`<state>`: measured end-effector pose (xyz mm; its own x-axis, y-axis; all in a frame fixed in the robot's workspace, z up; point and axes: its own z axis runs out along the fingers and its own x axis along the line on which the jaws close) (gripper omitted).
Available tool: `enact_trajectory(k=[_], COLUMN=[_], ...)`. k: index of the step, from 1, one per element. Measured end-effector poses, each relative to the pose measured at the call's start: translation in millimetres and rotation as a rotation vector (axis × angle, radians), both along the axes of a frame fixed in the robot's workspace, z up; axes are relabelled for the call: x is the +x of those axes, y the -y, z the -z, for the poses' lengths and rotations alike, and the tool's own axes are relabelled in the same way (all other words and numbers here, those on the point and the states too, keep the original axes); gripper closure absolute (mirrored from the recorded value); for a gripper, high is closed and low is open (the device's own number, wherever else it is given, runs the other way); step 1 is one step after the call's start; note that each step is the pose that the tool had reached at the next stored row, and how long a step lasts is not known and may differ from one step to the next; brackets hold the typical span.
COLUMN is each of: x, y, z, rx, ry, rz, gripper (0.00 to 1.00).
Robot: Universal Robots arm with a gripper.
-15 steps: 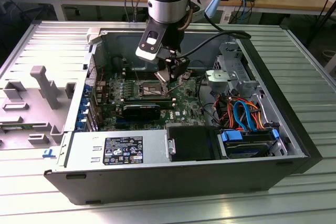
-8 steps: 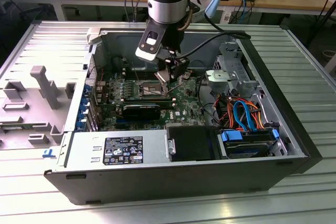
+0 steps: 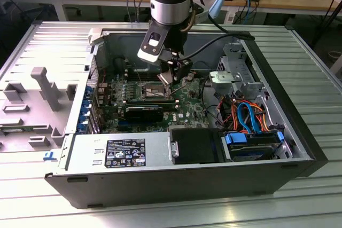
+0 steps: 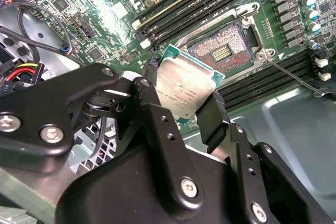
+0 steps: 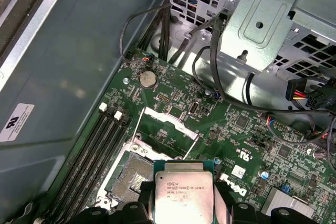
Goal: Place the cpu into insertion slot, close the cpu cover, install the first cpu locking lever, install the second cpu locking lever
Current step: 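Place the cpu into insertion slot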
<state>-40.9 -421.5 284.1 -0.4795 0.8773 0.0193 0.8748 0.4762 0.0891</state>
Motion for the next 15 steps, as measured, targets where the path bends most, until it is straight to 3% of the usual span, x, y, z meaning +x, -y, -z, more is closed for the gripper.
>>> enact_trajectory(k=[15], x=[0.0], y=[0.0], z=[2.1], rx=[0.0001], ry=[0.0], rz=[0.016], gripper=[0.46])
